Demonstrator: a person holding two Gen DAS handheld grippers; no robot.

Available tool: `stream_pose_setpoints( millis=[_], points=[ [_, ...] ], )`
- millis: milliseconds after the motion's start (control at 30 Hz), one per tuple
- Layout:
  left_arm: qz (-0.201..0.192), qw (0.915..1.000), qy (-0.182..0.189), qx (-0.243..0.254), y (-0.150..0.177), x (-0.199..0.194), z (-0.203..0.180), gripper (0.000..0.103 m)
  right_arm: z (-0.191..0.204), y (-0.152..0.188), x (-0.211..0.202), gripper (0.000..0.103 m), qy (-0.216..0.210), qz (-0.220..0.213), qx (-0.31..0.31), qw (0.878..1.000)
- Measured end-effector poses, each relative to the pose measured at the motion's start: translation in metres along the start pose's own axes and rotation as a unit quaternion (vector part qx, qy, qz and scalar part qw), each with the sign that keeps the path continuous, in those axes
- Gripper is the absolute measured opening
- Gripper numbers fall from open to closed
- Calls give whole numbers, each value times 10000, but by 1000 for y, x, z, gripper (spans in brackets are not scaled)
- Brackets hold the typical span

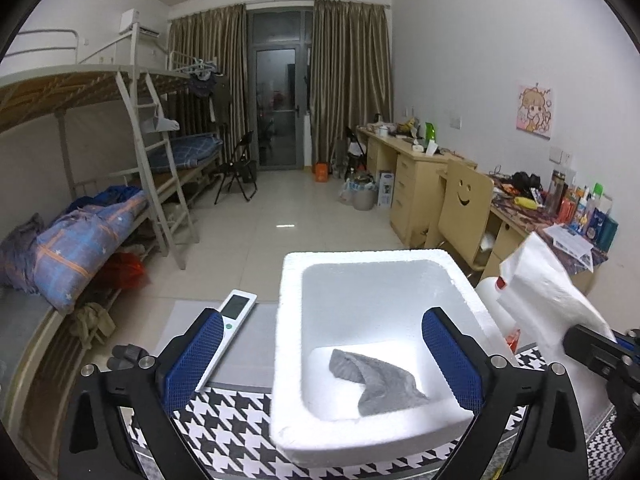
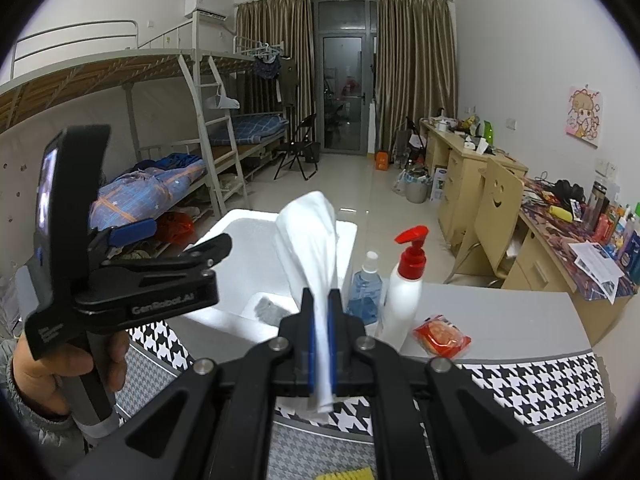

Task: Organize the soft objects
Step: 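Open the left gripper to drop the grey sock into the foam box, then lower the white tissue into the foam box and open the right gripper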

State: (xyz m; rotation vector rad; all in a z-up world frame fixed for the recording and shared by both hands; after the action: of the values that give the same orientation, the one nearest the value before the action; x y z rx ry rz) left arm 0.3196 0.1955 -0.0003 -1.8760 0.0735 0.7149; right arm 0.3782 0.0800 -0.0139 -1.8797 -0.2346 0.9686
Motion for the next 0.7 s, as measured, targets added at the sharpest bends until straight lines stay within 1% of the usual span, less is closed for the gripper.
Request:
stream_pose_setpoints(
  millis=[267, 400, 533, 700],
  points=[
    [-229, 9997, -45, -60, -4, -20, 20, 101, 11, -9, 9, 7, -89, 16, -32, 10000],
    [-280, 9996, -71, -73, -4, -26, 29, 102, 18, -13, 15, 7, -151, 35, -43, 9999],
    [-403, 9989, -205, -102, -5, -33, 39, 102, 24, -17, 23, 7, -203, 88, -26, 9998],
    [-449, 9989, -97, -108, -5, -40, 45, 102, 25, -23, 32, 7, -132, 136, -23, 9998]
  ],
)
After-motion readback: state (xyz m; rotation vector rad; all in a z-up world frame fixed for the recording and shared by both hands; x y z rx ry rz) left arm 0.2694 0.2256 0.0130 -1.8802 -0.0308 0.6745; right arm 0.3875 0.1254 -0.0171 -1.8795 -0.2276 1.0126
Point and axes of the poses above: each gripper's, at about its wrist camera, not at the fingertips, and x roughly the way its jaws point, z to its left, y to its underside, the point moved 9 cm from there along x, roughly the way its jaws point, and after that the axes turned 15 degrees about -x, right-handed, at the moved point
